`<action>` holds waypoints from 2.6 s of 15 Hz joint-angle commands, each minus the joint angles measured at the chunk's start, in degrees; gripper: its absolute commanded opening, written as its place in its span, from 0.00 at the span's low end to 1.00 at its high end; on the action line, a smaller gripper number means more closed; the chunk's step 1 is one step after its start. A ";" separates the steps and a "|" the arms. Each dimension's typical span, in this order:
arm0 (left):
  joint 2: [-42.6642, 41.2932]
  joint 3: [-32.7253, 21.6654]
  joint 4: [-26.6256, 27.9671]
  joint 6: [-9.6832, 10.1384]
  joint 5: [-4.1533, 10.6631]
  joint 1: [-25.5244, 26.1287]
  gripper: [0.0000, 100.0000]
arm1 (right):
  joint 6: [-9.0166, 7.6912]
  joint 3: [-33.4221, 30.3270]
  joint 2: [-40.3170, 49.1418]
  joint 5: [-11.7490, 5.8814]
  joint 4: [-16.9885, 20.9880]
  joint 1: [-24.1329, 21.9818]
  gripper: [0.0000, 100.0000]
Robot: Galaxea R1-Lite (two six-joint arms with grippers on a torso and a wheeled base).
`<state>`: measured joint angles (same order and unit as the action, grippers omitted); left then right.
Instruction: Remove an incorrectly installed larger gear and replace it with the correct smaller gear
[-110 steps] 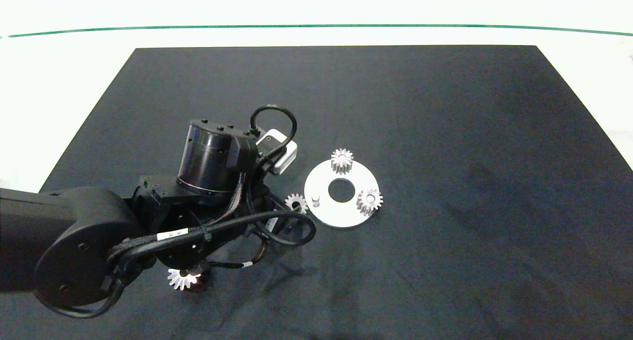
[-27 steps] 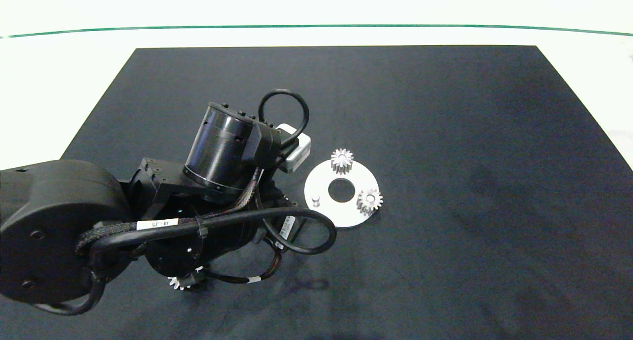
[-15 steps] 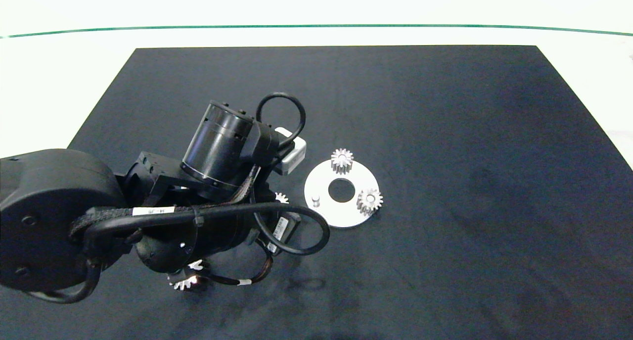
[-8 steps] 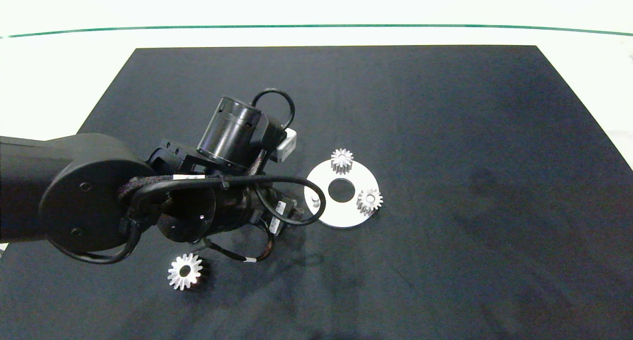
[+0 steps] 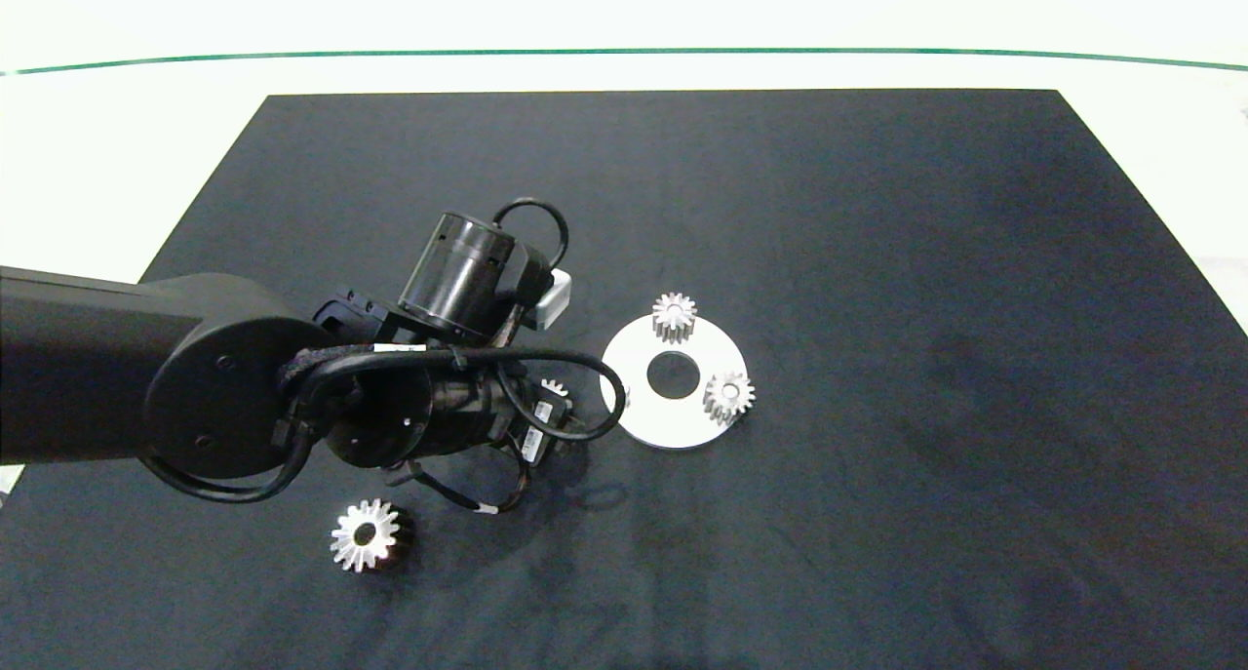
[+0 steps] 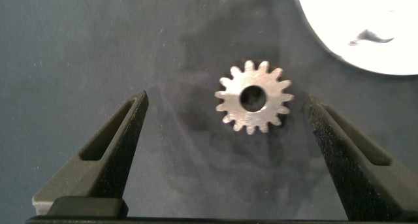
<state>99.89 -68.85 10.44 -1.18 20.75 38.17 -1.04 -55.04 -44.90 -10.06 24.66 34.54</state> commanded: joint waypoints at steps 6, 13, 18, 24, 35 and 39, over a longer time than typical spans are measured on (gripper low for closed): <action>0.75 0.74 -0.33 1.36 0.08 -0.29 0.92 | -0.02 0.02 0.25 -0.05 0.12 -0.08 1.00; 1.71 0.03 -0.50 2.15 0.08 -0.38 0.77 | -0.02 0.11 0.16 -0.05 0.12 -0.08 1.00; 1.98 0.21 -2.17 2.15 0.17 -0.38 0.68 | -0.02 0.02 0.16 -0.05 0.12 -0.08 1.00; 1.98 0.30 -2.17 2.85 0.17 -0.29 0.56 | -0.02 -0.07 0.16 -0.14 0.12 -0.08 1.00; 2.06 0.47 -2.17 2.94 0.17 -0.11 0.33 | -0.02 0.02 0.34 -0.05 0.12 -0.35 1.00; 2.06 0.56 -2.17 2.94 0.17 -0.11 0.26 | -0.02 0.02 0.43 -0.05 0.12 -0.35 1.00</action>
<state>101.90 -68.30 8.24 1.73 20.78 38.06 -1.04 -55.04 -44.53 -10.06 24.66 34.17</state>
